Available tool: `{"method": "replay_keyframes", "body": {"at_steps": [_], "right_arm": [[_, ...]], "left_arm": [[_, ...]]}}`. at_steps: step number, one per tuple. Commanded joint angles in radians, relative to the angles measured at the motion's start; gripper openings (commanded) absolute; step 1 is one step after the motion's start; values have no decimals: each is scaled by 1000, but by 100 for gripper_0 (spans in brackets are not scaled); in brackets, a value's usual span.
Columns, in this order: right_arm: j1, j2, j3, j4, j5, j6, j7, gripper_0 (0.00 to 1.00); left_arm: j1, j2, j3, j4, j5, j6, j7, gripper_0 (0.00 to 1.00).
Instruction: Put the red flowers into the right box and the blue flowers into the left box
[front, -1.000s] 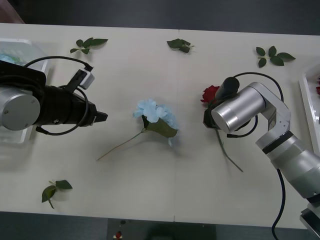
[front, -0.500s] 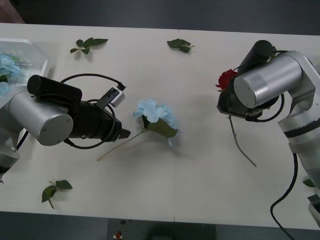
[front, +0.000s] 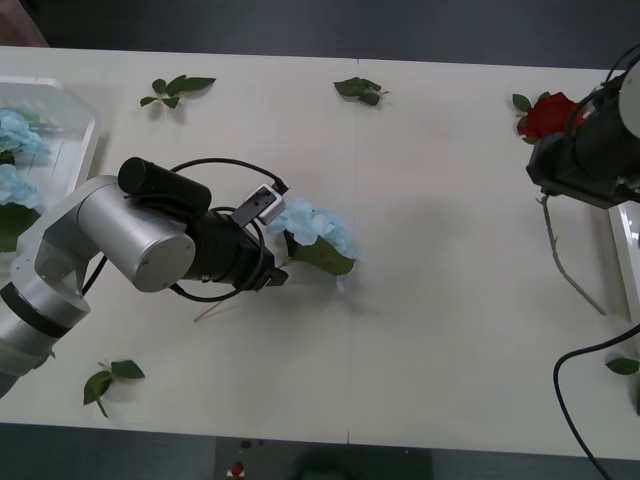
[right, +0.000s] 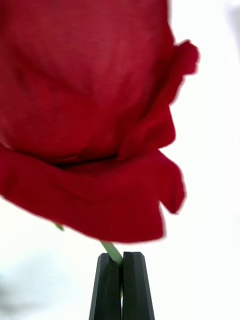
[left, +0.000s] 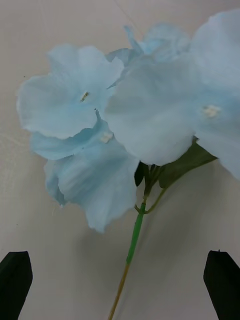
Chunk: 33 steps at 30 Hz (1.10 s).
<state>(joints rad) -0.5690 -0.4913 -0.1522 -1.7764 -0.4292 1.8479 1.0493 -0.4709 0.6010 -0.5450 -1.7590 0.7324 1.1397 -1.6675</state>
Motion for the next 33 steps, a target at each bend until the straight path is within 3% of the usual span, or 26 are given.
{"method": "replay_keyframes", "body": {"at_steps": [1,8,18,29,30,33], "right_arm": [[-34,-30,-116,-37,0,25,118,0],[-34,-66,-320,-6,29,62,310,0],[-34,-176,-414,163,73,-4,446,0],[-34,-282,-466,365,124,-173,480,0],[-34,-288,-466,379,127,-191,480,0],[-35,-306,-466,431,139,-259,486,0]], "left_arm": [[-38,-32,-19,32,-56,-31,8,100],[-64,-43,-102,87,-140,-87,22,100],[-66,-43,-177,87,-202,-89,60,100],[-66,-55,-196,96,-214,-87,98,100],[-64,-58,-196,101,-214,-87,101,99],[-66,-63,-196,116,-214,-87,106,69]]}}
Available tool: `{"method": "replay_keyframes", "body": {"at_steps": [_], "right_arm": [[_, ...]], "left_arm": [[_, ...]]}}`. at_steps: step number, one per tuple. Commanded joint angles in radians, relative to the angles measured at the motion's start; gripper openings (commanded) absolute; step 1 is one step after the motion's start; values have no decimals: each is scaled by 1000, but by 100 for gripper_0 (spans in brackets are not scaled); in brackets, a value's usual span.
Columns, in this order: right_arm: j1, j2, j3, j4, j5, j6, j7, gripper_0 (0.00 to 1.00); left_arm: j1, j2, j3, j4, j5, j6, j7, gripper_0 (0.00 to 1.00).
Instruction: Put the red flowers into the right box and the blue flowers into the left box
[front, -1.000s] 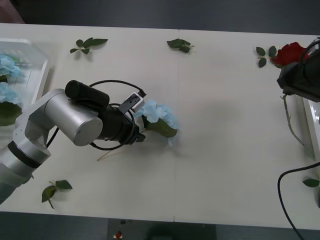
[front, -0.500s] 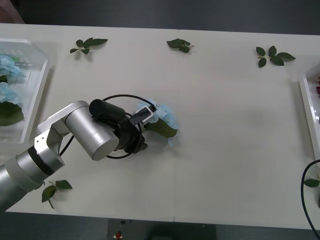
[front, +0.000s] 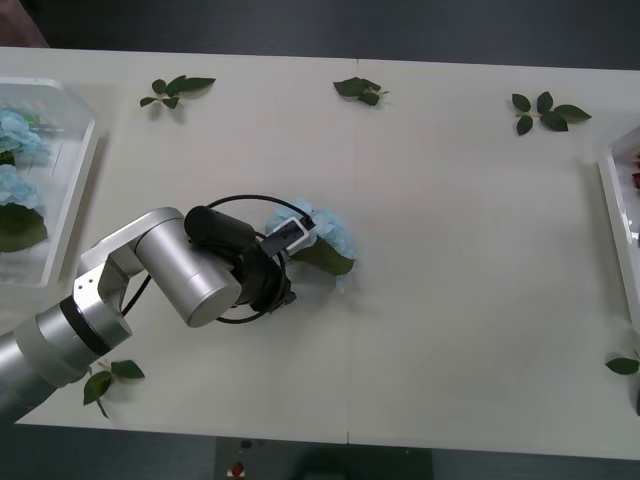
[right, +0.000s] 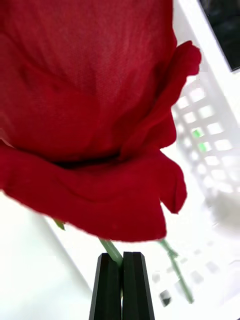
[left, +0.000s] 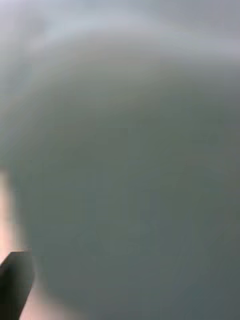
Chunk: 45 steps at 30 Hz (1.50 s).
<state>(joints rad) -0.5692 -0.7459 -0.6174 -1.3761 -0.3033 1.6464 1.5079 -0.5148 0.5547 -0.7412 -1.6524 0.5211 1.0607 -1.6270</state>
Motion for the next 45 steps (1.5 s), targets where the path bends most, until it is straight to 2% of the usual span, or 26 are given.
{"method": "replay_keyframes", "body": {"at_steps": [1,2,3,4,6,17,24,32,38,39,40,41,42,43,45], "right_arm": [[-34,-55,-1,43,16,-74,31,0],[-34,-59,-1,51,16,-83,31,0],[-35,-67,-1,74,21,-108,32,0],[-34,-73,-1,88,21,-126,34,0],[-35,-79,-1,114,24,-160,35,0],[-35,-95,7,318,36,-436,34,0],[-34,-95,76,453,36,-614,17,0],[-35,-95,163,586,23,-798,-5,0],[-34,-95,188,603,20,-817,-15,2],[-34,-95,188,601,26,-818,-15,12],[-34,-95,188,601,29,-818,-15,33],[-35,-96,188,600,33,-818,-14,62],[-35,-95,188,597,36,-818,-12,76],[-34,-95,188,592,41,-818,-9,82],[-34,-95,188,586,43,-818,-6,87]], "left_arm": [[-22,-18,0,11,-3,-8,68,58],[-22,-18,0,13,-3,-10,70,47],[-22,-16,0,13,-3,-8,76,17],[-22,-18,0,13,-3,-8,79,7],[-21,-16,0,13,-1,-8,87,1],[-34,-6,9,2,2,-8,130,0],[-31,77,72,-113,51,39,194,0],[-16,272,307,-394,117,320,363,0],[33,425,514,-432,231,403,377,0],[55,461,559,-425,251,401,378,0],[65,478,583,-417,261,400,377,0],[79,504,611,-399,275,395,374,0],[88,519,631,-382,283,390,372,0],[96,531,655,-359,284,390,371,0],[114,545,704,-314,278,389,369,0]]}}
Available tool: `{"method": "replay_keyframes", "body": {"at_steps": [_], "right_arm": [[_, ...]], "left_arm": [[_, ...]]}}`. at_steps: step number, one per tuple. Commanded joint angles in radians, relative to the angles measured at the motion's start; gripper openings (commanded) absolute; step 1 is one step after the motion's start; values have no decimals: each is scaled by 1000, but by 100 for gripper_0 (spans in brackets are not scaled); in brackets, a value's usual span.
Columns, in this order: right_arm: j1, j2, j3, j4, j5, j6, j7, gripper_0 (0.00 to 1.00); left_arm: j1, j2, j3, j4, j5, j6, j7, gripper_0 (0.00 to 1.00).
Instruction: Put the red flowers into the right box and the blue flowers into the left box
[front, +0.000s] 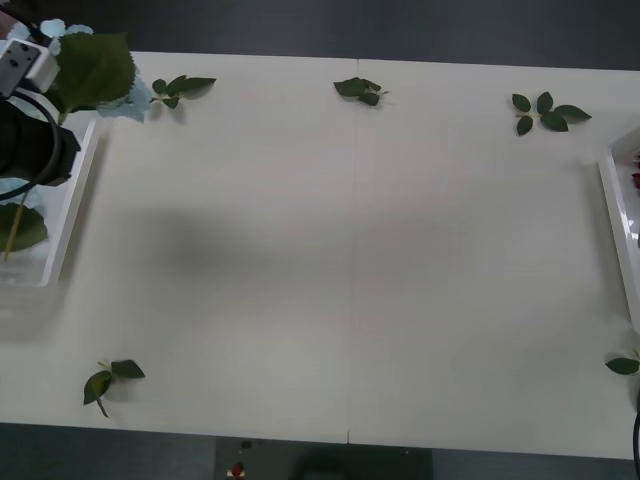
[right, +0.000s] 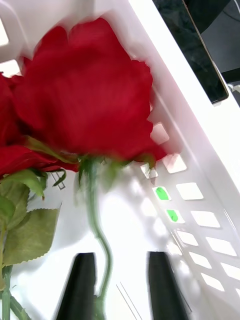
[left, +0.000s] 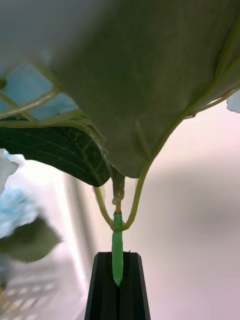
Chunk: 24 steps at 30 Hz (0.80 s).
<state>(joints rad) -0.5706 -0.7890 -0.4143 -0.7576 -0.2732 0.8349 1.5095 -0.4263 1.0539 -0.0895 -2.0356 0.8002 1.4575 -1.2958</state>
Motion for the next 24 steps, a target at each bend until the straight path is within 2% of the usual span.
{"method": "replay_keyframes", "body": {"at_steps": [1,6,16,24], "right_arm": [[-34,-52,-15,-34,12,-7,-8,87],[-32,-58,-6,-85,9,58,-8,88],[-32,-61,-5,-368,26,414,0,88],[-32,-53,6,-582,-21,641,34,88]], "left_arm": [[27,51,63,86,-2,-11,35,0],[29,77,85,230,-22,-65,13,0],[27,74,80,468,-47,-206,-155,0],[27,74,-79,580,-61,-393,-195,0]]}}
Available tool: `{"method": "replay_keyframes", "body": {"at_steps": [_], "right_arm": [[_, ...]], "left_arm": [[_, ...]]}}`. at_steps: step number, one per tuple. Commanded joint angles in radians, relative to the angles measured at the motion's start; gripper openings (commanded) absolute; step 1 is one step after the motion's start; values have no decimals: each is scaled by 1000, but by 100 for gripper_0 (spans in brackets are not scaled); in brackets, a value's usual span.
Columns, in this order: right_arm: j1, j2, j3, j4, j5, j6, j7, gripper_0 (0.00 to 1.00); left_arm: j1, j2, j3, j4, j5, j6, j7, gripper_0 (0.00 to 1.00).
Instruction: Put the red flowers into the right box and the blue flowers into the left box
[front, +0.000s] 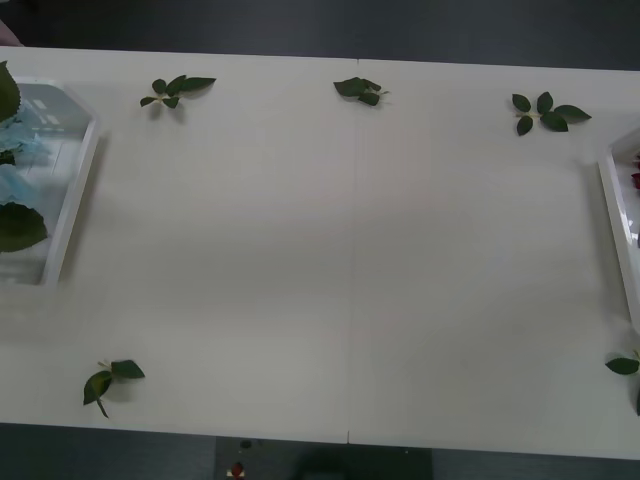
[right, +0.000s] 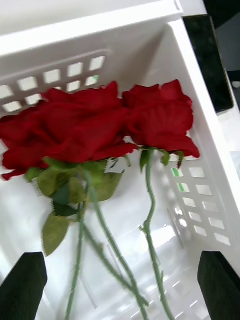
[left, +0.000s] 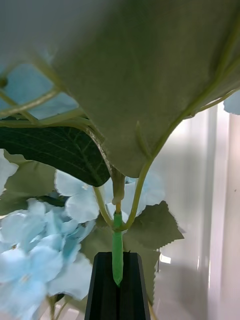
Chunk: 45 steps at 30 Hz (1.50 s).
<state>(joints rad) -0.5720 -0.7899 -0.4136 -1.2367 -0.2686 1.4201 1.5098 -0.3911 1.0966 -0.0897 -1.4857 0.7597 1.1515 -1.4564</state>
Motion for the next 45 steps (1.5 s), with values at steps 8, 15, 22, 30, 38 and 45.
{"method": "replay_keyframes", "body": {"at_steps": [8,15,22,30,38,45], "right_arm": [[29,14,-1,-342,-35,178,175,88],[103,69,-14,-544,-57,249,343,88],[136,95,-47,-632,-146,284,541,88],[136,118,-71,-658,-296,284,790,88],[136,170,-88,-695,-432,284,1009,88],[144,227,-140,-698,-621,293,1195,88]], "left_arm": [[-8,31,-216,96,-28,-231,-36,0],[5,31,-217,96,-59,-231,-42,64],[9,31,-168,97,-65,-231,-38,99],[61,32,-41,54,30,-228,-58,100],[118,31,123,-173,178,-88,-59,100],[172,-14,225,-369,314,-64,-51,100]]}}
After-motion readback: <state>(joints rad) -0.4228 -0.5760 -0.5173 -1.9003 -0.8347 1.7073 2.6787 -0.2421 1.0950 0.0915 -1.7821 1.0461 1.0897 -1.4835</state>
